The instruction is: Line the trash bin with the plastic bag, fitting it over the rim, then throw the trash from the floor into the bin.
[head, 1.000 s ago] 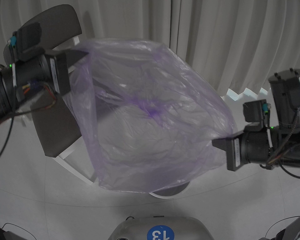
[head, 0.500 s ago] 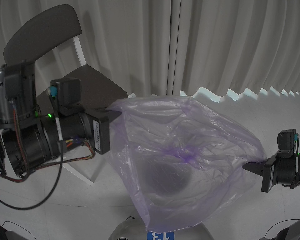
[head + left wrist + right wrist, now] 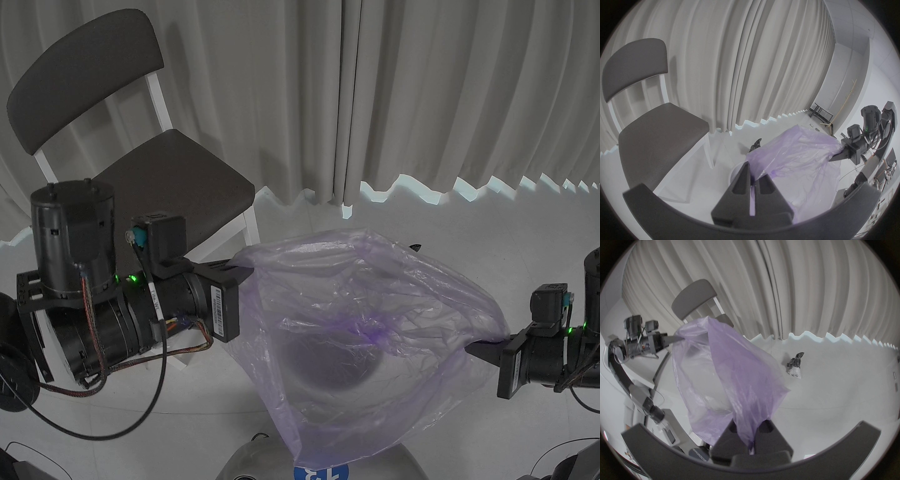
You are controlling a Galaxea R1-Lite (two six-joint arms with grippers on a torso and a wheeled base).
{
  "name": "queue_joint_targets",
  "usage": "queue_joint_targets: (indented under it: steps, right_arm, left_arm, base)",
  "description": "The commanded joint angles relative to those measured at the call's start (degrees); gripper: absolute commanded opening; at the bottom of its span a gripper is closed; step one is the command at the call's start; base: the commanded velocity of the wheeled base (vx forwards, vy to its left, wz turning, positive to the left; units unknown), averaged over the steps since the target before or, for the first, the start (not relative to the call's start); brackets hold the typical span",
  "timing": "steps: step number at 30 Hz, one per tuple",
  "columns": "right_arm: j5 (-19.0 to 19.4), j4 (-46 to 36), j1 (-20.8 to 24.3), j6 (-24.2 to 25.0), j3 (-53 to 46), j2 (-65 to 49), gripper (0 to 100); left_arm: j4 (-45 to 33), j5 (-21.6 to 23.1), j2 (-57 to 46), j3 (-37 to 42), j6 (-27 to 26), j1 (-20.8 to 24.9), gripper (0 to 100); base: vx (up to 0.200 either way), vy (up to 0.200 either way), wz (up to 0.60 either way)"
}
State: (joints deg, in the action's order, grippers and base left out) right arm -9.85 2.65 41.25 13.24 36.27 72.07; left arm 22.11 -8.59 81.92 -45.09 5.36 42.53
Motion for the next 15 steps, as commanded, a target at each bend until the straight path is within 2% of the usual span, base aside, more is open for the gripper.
queue_joint_targets:
  steps: [1, 7, 11, 13, 15]
  right_arm:
    - [0.36, -0.18, -3.37, -4.8, 1.09, 4.31, 0]
    - [0.53, -3.79, -8.65, -11.57, 5.57, 11.16, 0]
    - [0.8, -3.44, -9.08, -12.18, 7.59, 15.38, 0]
    - [4.49, -3.35, -9.35, -12.1, 9.17, 15.82, 0]
    - [11.78, -3.35, -10.84, -12.01, 10.49, 15.64, 0]
  left_arm:
    - [0.91, -0.02, -0.18, 1.5, 0.0, -1.49, 0]
    - [1.0, -0.19, -0.27, 1.41, 0.09, -1.58, 0]
    - [1.09, -0.37, -0.27, 0.71, 0.09, -1.58, 0]
    - [1.09, -0.37, 0.08, 0.36, -0.09, -1.58, 0]
    - [1.09, -0.19, 0.52, 0.27, -0.09, -1.58, 0]
  base:
    - [0.0, 0.0, 0.0]
    - [0.0, 0.0, 0.0]
    - [0.0, 0.0, 0.0]
    - [0.0, 0.0, 0.0]
    - [0.0, 0.0, 0.0]
